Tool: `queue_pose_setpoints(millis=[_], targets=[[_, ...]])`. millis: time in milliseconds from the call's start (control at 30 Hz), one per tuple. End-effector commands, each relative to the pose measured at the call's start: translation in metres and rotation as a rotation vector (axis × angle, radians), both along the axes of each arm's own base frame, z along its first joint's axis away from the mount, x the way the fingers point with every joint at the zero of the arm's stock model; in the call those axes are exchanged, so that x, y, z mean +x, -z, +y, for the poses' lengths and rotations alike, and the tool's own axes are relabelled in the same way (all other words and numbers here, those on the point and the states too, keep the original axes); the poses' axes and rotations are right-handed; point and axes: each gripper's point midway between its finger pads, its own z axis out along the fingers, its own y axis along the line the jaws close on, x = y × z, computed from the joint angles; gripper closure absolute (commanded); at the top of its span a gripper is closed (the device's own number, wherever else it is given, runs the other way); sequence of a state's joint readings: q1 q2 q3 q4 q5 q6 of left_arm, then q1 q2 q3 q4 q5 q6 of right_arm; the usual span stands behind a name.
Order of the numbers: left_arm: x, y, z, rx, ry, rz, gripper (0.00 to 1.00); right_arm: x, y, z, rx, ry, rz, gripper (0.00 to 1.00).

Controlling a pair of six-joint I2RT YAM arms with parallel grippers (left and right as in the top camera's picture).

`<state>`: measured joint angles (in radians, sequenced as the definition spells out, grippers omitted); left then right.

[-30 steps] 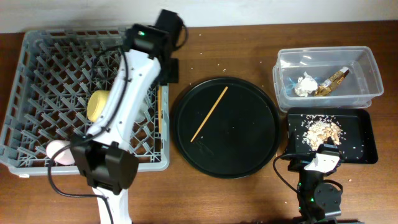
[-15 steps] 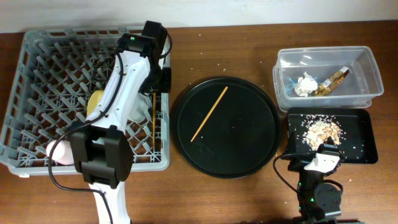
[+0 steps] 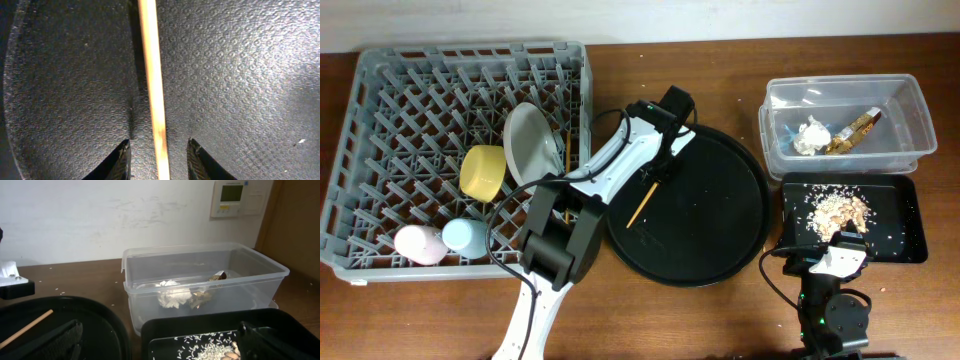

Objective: Sort waste into correct bins and load items into the dishwasher rack

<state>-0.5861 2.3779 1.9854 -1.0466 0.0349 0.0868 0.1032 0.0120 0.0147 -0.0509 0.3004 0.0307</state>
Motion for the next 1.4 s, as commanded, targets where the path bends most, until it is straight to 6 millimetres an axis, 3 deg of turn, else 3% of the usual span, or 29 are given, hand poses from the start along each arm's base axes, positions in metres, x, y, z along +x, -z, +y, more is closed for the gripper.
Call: queue_pose_setpoints(millis=[0, 67, 100, 133, 200, 233, 267, 300, 333, 367, 400, 467, 500, 600, 667, 700, 767, 800, 833, 900, 933, 1000, 1033, 1100, 1133, 1200, 1300, 1333, 1367], targets=[[-0.016, 0.025, 0.001, 0.024, 0.026, 0.081, 0.67, 0.0, 0.003, -0.001, 0.01, 0.005, 0.002, 0.02], [-0.025, 0.033, 0.0, 0.015, 0.028, 0.131, 0.93, 0.0, 0.003, -0.001, 0.01, 0.005, 0.002, 0.02], [-0.028, 0.027, -0.004, -0.009, 0.029, 0.147, 1.0, 0.0, 0.003, -0.001, 0.01, 0.005, 0.002, 0.02], [-0.028, 0.014, -0.007, -0.026, 0.023, 0.148, 1.0, 0.0, 0.003, -0.001, 0.01, 0.005, 0.002, 0.02], [-0.014, -0.042, -0.014, -0.068, -0.035, 0.093, 1.0, 0.0, 0.003, -0.001, 0.01, 0.005, 0.002, 0.01], [-0.002, -0.084, -0.013, -0.106, -0.095, 0.038, 1.0, 0.0, 0.003, -0.001, 0.01, 0.005, 0.002, 0.02], [0.013, -0.133, 0.001, -0.147, -0.222, -0.03, 1.0, 0.0, 0.003, -0.001, 0.01, 0.005, 0.002, 0.02], [0.024, -0.164, 0.025, -0.138, -0.342, -0.093, 1.0, 0.0, 0.003, -0.001, 0.01, 0.005, 0.002, 0.01], [0.037, -0.192, 0.063, -0.104, -0.494, -0.168, 1.0, 0.0, 0.003, -0.001, 0.01, 0.005, 0.002, 0.02], [0.044, -0.201, 0.089, -0.072, -0.565, -0.203, 1.0, 0.0, 0.003, -0.001, 0.01, 0.005, 0.002, 0.02], [0.047, -0.2, 0.118, -0.025, -0.628, -0.199, 1.0, 0.0, 0.003, -0.001, 0.01, 0.005, 0.002, 0.02], [0.048, -0.178, 0.151, 0.058, -0.686, -0.149, 1.0, 0.0, 0.003, -0.001, 0.01, 0.005, 0.002, 0.02], [0.049, -0.153, 0.168, 0.123, -0.709, -0.118, 1.0, 0.0, 0.003, -0.001, 0.01, 0.005, 0.002, 0.01], [0.043, -0.101, 0.179, 0.21, -0.693, -0.053, 1.0, 0.0, 0.003, -0.001, 0.01, 0.005, 0.002, 0.02], [0.034, -0.079, 0.182, 0.242, -0.688, -0.01, 1.0, 0.0, 0.003, -0.001, 0.01, 0.005, 0.002, 0.02], [0.032, -0.079, 0.182, 0.245, -0.687, -0.006, 0.98, 0.0, 0.003, -0.001, 0.01, 0.005, 0.002, 0.02], [0.026, -0.1, 0.184, 0.243, -0.691, -0.007, 0.71, 0.0, 0.003, -0.001, 0.01, 0.005, 0.002, 0.01], [0.026, -0.119, 0.184, 0.223, -0.695, -0.034, 0.57, 0.0, 0.003, -0.001, 0.01, 0.005, 0.002, 0.02], [0.028, -0.143, 0.182, 0.181, -0.699, -0.07, 0.5, 0.0, 0.003, -0.001, 0.01, 0.005, 0.002, 0.01], [0.028, -0.17, 0.178, 0.124, -0.702, -0.11, 0.46, 0.0, 0.003, -0.001, 0.01, 0.005, 0.002, 0.01], [0.025, -0.193, 0.171, 0.054, -0.701, -0.135, 0.46, 0.0, 0.003, -0.001, 0.01, 0.005, 0.002, 0.02], [0.011, -0.233, 0.156, -0.078, -0.633, -0.152, 0.47, 0.0, 0.003, -0.001, 0.01, 0.005, 0.002, 0.02], [-0.001, -0.248, 0.138, -0.147, -0.521, -0.15, 0.47, 0.0, 0.003, -0.001, 0.01, 0.005, 0.002, 0.01], [-0.033, -0.287, 0.105, -0.191, -0.302, -0.232, 0.48, 0.0, 0.003, -0.001, 0.01, 0.005, 0.002, 0.02], [-0.051, -0.31, 0.098, -0.163, -0.266, -0.316, 0.48, 0.0, 0.003, -0.001, 0.01, 0.005, 0.002, 0.02], [-0.07, -0.333, 0.116, -0.091, -0.363, -0.414, 0.48, 0.0, 0.003, -0.001, 0.01, 0.005, 0.002, 0.02], [-0.121, -0.398, 0.151, -0.177, -0.414, -0.586, 0.46, 0.0, 0.003, -0.001, 0.01, 0.005, 0.002, 0.02], [-0.156, -0.433, 0.173, -0.269, -0.428, -0.679, 0.0, 0.0, 0.003, -0.001, 0.01, 0.005, 0.002, 0.02], [-0.177, -0.448, 0.186, -0.32, -0.432, -0.726, 0.0, 0.0, 0.003, -0.001, 0.01, 0.005, 0.002, 0.02]])
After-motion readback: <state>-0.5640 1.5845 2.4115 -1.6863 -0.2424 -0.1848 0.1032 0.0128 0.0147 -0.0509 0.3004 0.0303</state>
